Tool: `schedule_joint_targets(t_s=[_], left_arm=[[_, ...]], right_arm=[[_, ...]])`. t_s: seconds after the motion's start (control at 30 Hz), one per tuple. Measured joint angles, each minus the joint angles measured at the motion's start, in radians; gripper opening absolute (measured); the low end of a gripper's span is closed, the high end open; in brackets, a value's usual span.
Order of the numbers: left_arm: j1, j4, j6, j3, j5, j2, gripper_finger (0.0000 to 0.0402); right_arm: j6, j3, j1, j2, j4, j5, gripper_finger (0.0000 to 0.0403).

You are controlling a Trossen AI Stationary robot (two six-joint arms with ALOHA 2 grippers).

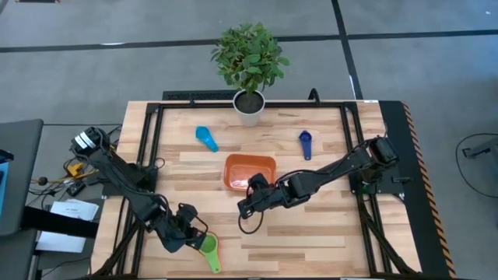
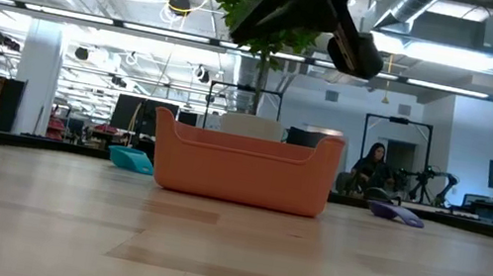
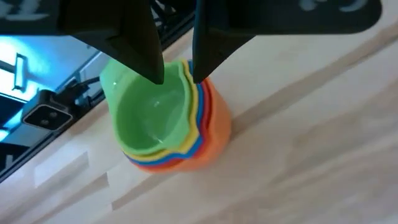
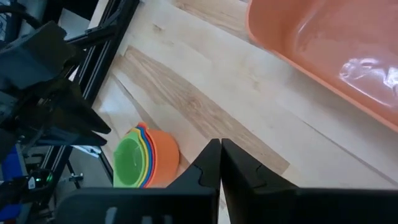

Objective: Nest measuring cups in basket
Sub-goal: Stack the light blue measuring cup on top of the green measuring cup

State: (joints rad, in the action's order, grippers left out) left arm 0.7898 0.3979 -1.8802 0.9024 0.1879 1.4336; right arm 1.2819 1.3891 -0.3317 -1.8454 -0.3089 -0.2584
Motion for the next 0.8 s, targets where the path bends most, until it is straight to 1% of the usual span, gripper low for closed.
schedule_joint_targets(t_s=[0.17,0.3,0.43,0.5,0.57,0.67,0.8], left_arm=[[-0.032,0.03,0.077,0.0,0.028,-0.045,0.0073],[-0.07,0.095,0.141,0.0,0.059,-0.102,0.0073],[-0.136,0.2,0.185,0.0,0.091,-0.156,0.0073],[-0.173,0.253,0.187,0.0,0.127,-0.184,0.0073],[-0.216,0.276,0.202,0.0,0.172,-0.203,0.0073],[-0.292,0.303,0.256,0.0,0.226,-0.225,0.0073],[-0.418,0.31,0.37,0.0,0.218,-0.234,0.0076]], right_arm=[[0.0,0.0,-0.002,0.0,0.003,0.003,0.0032],[-0.007,0.001,-0.009,0.01,0.005,0.036,0.0033],[-0.087,0.007,-0.01,0.061,-0.031,0.127,0.0037],[-0.119,0.007,-0.018,0.112,-0.113,0.143,0.0037],[-0.147,0.007,-0.024,0.165,-0.188,0.136,0.0035],[-0.182,0.007,-0.034,0.258,-0.337,0.081,0.0025],[-0.224,-0.007,-0.011,0.347,-0.497,-0.027,0.001]])
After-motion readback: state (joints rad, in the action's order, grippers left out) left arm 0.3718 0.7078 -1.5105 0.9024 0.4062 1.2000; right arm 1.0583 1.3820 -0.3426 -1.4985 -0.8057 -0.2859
